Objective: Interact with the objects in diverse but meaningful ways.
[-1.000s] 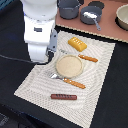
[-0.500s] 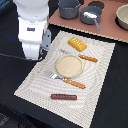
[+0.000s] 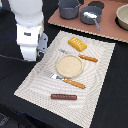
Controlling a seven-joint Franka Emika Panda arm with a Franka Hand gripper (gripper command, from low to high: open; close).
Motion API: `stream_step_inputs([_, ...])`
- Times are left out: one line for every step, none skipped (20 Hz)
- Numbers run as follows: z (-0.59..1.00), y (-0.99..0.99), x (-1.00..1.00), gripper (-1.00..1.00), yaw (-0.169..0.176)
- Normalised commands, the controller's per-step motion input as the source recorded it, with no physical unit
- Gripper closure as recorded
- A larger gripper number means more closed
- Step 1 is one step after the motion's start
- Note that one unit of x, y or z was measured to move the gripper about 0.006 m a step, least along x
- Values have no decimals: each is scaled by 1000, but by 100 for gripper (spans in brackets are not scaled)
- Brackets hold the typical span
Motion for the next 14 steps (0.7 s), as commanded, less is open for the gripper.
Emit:
stream_step_inputs([-289, 251, -283, 100, 0])
stream_step_inputs([-260, 254, -251, 100, 0])
stream_step_inputs([-240, 251, -246, 100, 0])
stream_step_inputs([-223, 257, -246, 100, 0])
stream_step_inputs([-214, 280, -226, 100, 0])
stream_step_inputs([-214, 274, -240, 100, 0])
stream_step_inputs([-214, 260, -254, 100, 0])
stream_step_inputs([-197, 266, -251, 100, 0])
stream_step_inputs([-183, 263, -249, 100, 0])
stream_step_inputs([-174, 266, -257, 100, 0])
stream_step_inputs([-177, 266, -243, -100, 0])
stream_step_inputs([-186, 271, -240, -100, 0])
stream_step_inputs([-186, 254, -254, -100, 0])
stream_step_inputs([-183, 263, -254, -100, 0])
